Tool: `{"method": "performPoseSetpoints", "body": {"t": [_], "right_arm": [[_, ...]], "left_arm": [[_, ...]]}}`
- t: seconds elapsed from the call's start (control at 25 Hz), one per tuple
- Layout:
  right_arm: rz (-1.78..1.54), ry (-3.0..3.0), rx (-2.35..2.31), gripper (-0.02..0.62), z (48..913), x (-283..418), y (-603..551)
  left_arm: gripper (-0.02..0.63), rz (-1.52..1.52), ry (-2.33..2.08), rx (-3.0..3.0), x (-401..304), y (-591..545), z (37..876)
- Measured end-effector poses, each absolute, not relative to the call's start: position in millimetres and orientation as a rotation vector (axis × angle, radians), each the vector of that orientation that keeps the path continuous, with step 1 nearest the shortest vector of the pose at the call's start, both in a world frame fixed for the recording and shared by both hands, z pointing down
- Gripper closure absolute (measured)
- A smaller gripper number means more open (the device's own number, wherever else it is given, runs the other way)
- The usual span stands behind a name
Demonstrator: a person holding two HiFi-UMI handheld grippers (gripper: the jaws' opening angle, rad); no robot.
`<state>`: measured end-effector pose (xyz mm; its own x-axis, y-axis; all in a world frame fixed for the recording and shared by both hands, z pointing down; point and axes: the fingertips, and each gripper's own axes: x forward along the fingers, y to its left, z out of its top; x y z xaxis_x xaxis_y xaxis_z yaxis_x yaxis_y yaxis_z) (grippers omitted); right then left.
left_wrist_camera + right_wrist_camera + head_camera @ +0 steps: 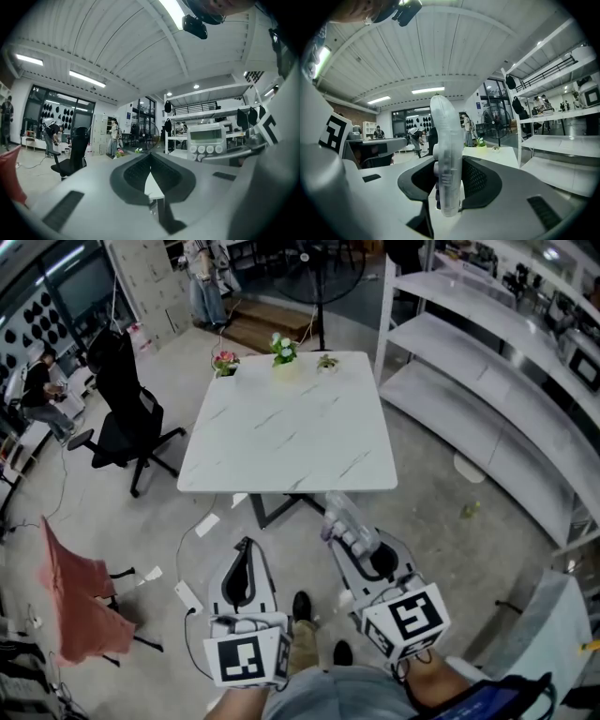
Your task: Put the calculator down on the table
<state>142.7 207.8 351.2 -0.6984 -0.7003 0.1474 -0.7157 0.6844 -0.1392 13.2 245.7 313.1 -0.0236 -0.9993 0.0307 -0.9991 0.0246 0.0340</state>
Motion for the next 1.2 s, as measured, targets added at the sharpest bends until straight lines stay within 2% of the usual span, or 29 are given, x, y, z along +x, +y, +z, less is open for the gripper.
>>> {"method": "performPoseSetpoints", "body": {"t": [0.28, 0.6, 1.2], "right_arm": [[0.266, -2.789, 1.185, 0.449, 341.6, 75.4, 129.8], [0.182, -2.797, 1.254, 0.449, 319.4, 28.7, 65.4], [0.219, -2.727, 1.358, 0.449, 339.6, 20.6, -2.3]], "left_arm": [[0.600, -0.024, -2.218, 2.176, -59.8, 164.0, 303.6], [0.600, -0.085, -2.218, 2.225, -115.2, 96.0, 285.8], [0.600, 0.013, -2.083, 2.308, -120.0, 23.7, 327.8]]}}
